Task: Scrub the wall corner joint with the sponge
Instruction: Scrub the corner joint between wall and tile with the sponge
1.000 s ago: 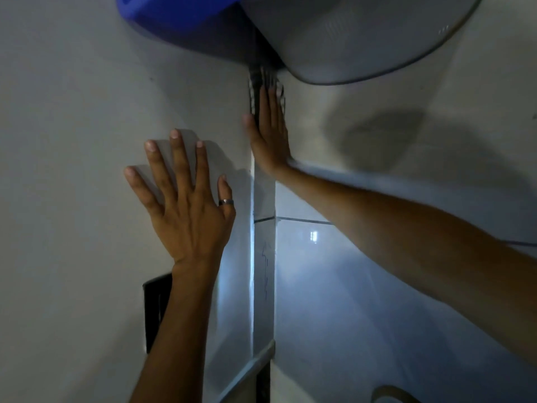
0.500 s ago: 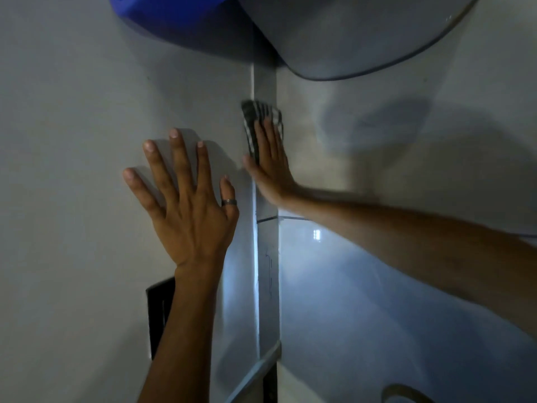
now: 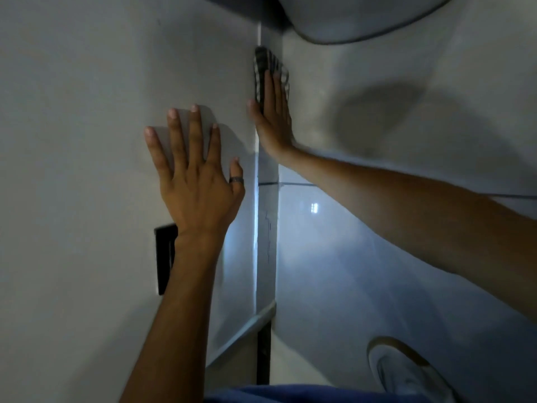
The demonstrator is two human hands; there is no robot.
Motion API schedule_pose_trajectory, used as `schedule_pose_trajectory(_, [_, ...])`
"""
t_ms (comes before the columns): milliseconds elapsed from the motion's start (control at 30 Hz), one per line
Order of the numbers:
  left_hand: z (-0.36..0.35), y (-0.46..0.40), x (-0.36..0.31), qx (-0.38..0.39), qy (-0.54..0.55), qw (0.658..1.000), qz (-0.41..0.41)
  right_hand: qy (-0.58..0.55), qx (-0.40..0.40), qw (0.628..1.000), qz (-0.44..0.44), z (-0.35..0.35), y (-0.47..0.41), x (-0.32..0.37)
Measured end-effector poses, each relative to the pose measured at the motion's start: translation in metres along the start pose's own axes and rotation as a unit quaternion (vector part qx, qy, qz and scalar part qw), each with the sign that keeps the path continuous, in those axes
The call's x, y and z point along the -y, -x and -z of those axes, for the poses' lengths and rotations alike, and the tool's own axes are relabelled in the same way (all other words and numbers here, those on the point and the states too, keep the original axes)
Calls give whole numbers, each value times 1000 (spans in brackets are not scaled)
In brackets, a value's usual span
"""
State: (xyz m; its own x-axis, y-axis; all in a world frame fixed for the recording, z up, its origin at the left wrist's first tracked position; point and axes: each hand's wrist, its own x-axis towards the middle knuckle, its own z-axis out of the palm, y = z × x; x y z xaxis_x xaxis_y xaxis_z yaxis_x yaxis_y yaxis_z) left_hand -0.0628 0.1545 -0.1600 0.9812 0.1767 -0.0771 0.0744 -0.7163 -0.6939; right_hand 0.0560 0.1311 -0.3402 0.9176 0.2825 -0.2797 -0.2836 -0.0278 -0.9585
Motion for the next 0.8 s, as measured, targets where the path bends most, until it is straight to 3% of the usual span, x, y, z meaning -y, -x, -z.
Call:
schedule_pose_trajectory(233, [-2, 58, 5, 21, -23, 999, -12, 23, 59, 998, 6, -45, 184, -59])
schedule_pose_trajectory(367, [-2, 72, 8, 15, -19, 1000, -4, 66, 233, 969, -54, -45, 301, -85])
schedule_pose_trajectory(433, [-3, 70, 6, 11, -20, 1000, 0, 95, 301, 949, -13, -42, 342, -107])
schedule_pose_trajectory(500, [-2, 67, 3, 9, -25, 1000, 6, 89, 321, 943, 21, -42, 349, -120])
schedule_pose_trajectory(600, [-3, 65, 2, 9, -34, 999, 6, 62, 264, 963, 2, -43, 305, -98])
schedule_pose_trajectory(733, [-1, 66, 3, 12, -29, 1000, 5, 35, 51, 998, 32, -41, 177, -64])
schedule_pose_trajectory(800, [0, 65, 2, 16, -29, 999, 8, 16, -10, 1000, 21, -32, 105, -42])
